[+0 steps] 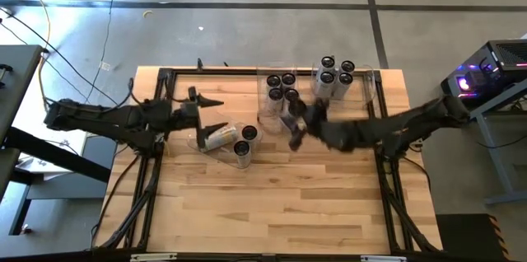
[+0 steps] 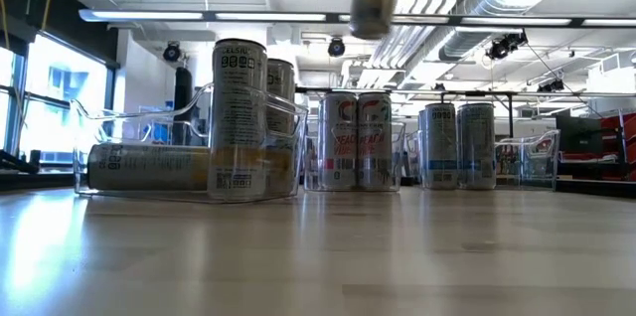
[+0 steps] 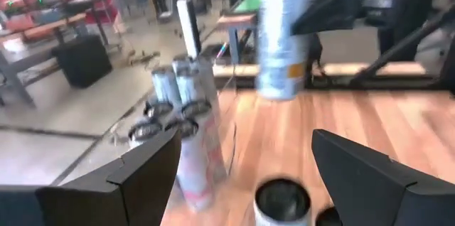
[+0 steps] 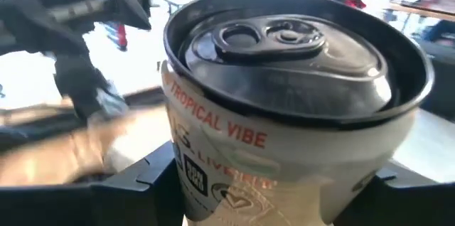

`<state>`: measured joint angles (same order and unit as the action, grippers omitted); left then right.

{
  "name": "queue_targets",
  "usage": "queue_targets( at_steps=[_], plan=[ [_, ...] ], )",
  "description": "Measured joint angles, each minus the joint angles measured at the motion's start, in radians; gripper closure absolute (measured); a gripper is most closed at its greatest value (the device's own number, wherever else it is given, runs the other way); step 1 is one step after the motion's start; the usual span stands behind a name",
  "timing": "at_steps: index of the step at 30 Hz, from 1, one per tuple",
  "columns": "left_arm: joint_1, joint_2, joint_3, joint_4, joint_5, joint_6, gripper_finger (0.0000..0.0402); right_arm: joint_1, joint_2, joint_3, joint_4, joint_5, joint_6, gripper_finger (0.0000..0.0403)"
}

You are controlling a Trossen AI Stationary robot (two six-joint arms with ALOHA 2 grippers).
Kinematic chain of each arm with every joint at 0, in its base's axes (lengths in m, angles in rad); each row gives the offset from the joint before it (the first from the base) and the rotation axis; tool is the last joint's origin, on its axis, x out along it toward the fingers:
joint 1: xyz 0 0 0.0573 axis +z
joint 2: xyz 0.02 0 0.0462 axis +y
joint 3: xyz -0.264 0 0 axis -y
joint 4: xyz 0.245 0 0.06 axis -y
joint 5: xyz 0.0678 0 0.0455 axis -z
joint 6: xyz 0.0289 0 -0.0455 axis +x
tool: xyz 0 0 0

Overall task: Sort soda cans
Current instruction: Remove the white-yellow soda can from the top left transparent bin

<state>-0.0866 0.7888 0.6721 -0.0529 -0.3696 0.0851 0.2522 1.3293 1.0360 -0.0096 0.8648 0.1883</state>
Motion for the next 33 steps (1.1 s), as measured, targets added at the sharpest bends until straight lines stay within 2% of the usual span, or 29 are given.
queue_targets(
  at_steps=[2,4,9,13,19,22,25,28,33],
  plan=[
    [-0.043,0.007,-0.045,0.025,-0.075,-0.018,0.0092,0.088,0.004,-0.058,-0.01,0.145,0.077,0.0167],
    [-0.088,0.011,-0.106,0.075,-0.156,-0.05,0.0092,0.157,0.014,-0.11,0.008,0.225,0.179,0.0167],
    [-0.194,0.01,-0.241,0.235,-0.228,-0.126,0.0092,0.279,0.093,-0.196,0.063,0.282,0.367,0.0167],
    [-0.276,0.009,-0.323,0.309,-0.334,-0.191,0.0092,0.315,0.208,-0.196,0.094,0.294,0.46,0.0167],
    [-0.386,0.009,-0.377,0.368,-0.478,-0.197,0.0092,0.301,0.349,-0.128,0.112,0.279,0.452,0.0167],
    [-0.429,0.014,-0.378,0.368,-0.485,-0.214,0.0092,0.29,0.408,-0.094,0.119,0.27,0.466,0.0167],
    [-0.467,0.029,-0.378,0.369,-0.534,-0.247,0.0092,0.284,0.458,-0.05,0.12,0.247,0.463,0.0167],
    [-0.493,0.042,-0.378,0.37,-0.582,-0.268,0.0092,0.275,0.498,-0.015,0.126,0.204,0.468,0.0167],
    [-0.514,0.051,-0.378,0.366,-0.591,-0.335,0.0092,0.251,0.547,0.017,0.133,0.124,0.508,0.0167]
  ],
)
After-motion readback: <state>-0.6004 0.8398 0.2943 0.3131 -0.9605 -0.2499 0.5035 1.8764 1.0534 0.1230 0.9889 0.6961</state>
